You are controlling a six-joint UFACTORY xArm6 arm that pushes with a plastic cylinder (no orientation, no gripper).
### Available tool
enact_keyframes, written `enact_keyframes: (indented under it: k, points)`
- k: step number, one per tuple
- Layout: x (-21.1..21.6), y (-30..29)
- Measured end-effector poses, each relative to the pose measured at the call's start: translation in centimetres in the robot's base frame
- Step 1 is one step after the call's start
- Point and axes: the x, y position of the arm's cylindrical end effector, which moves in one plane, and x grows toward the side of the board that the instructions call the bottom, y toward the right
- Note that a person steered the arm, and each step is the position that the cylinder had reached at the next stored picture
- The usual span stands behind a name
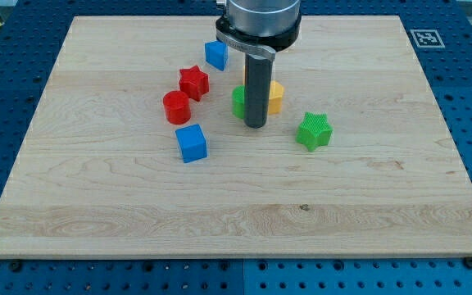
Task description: Move blue cube up and left a bit
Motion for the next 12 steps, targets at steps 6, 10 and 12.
enact_keyframes:
  k: [6, 10, 12]
  points:
    - [6.5, -8.2]
    - [7.3, -8.6]
    - [7.3, -5.4]
